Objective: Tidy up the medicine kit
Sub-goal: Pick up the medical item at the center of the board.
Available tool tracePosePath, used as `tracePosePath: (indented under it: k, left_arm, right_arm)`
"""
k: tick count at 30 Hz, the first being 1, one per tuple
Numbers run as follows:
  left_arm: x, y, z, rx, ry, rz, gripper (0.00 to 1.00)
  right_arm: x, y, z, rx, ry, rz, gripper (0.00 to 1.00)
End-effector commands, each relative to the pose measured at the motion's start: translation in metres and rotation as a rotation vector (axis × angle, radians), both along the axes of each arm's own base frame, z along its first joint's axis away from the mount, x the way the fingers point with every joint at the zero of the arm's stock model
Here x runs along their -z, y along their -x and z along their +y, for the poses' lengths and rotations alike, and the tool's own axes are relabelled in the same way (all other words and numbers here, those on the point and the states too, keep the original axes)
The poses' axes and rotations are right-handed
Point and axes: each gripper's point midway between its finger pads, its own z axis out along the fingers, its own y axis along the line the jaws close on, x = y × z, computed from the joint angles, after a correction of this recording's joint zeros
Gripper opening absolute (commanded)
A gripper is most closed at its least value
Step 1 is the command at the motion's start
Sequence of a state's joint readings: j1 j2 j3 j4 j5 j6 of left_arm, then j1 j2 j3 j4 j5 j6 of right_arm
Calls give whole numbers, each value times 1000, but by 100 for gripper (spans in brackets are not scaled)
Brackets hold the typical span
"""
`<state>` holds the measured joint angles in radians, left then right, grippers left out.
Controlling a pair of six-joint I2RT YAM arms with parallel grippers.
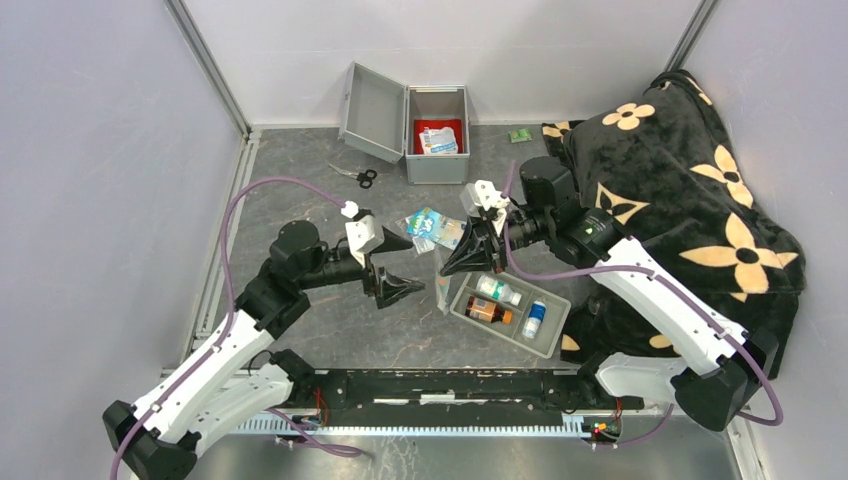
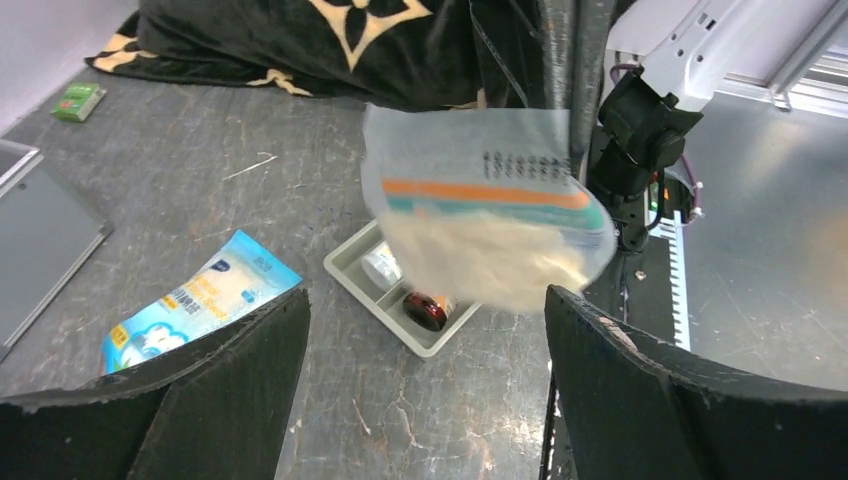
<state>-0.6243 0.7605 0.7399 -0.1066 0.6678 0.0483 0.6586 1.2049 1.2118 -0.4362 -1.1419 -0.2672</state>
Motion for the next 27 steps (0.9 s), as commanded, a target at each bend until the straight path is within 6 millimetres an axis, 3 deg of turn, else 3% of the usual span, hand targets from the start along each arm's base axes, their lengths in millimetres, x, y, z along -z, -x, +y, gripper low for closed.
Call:
tracePosePath:
  k: [1, 9, 14, 19, 27]
  left_arm:
    - [-28, 7, -13, 103, 45, -105, 92]
    - [-29, 28, -17, 212, 56, -145, 88]
    - [-37, 50, -25, 353, 71, -125, 48]
    - [-32, 50, -27, 368, 21, -91, 5]
    - [-22, 46, -26, 356, -21, -72, 2]
  right_arm:
    - [-31, 24, 1, -113, -71, -54, 0]
    - [-31, 29, 7, -121, -30, -79, 0]
    - [-29, 21, 8, -78, -10, -99, 0]
    - [-27, 14, 7, -32, 8, -129, 0]
    - [-16, 1, 1, 57, 70, -160, 0]
